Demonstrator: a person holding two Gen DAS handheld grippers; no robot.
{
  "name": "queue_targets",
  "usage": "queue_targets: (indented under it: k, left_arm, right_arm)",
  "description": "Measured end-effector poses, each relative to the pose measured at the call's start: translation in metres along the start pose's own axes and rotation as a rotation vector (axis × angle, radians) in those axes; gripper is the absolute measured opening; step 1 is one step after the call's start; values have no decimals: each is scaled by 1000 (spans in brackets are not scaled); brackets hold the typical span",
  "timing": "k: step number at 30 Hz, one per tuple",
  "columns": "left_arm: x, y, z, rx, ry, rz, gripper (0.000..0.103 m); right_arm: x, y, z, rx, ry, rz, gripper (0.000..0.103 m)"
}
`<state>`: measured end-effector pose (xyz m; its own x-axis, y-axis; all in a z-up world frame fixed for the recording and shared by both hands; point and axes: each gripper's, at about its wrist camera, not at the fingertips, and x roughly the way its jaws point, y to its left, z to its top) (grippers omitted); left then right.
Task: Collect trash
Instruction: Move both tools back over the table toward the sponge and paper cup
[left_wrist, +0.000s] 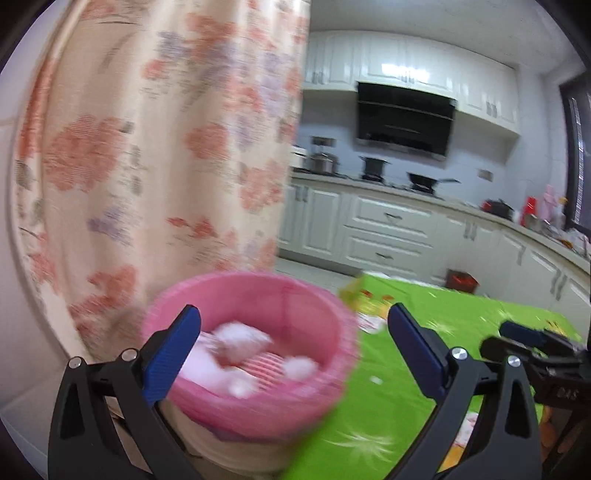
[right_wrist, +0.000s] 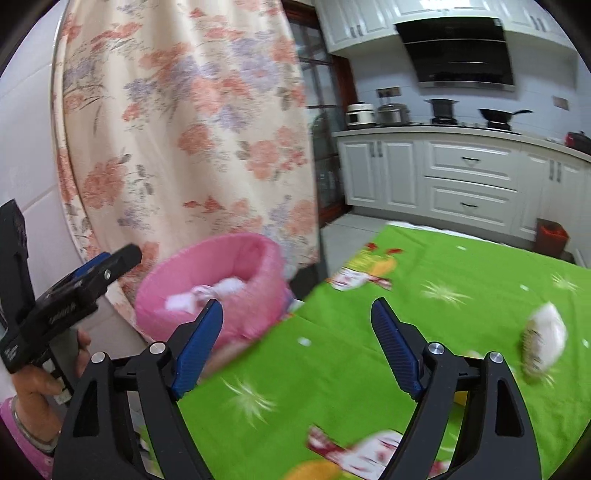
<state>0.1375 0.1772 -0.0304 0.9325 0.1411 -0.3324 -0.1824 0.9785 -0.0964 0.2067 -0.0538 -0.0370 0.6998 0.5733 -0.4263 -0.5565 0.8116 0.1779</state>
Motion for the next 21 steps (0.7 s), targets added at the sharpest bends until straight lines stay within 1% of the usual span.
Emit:
queue_targets:
  k: [4,7,10,14,18,21]
  left_arm:
    - [4,-46,-24,38,45,-70,98]
    - [6,-74,-41,68,75,-105,98]
    - [9,-96,-54,79,107,-139,98]
    - [13,-127,-68,91,147,-191,98]
    - [22,-167,-75,139,169,-239,98]
    - [31,-192,-77,153,189,-256,98]
  right_arm:
    - [-23,-29,-15,30,-10,-54,78]
    - [-39,-51,-28,53,-7,-103,78]
    - [-55,-72,-45,65,-2,-170,78]
    - [-69,-110,-61,140,13,-240,78]
    - [-74,-140,-65,186,15,-295,78]
    - [-69,-161,-60,205,25,-327,78]
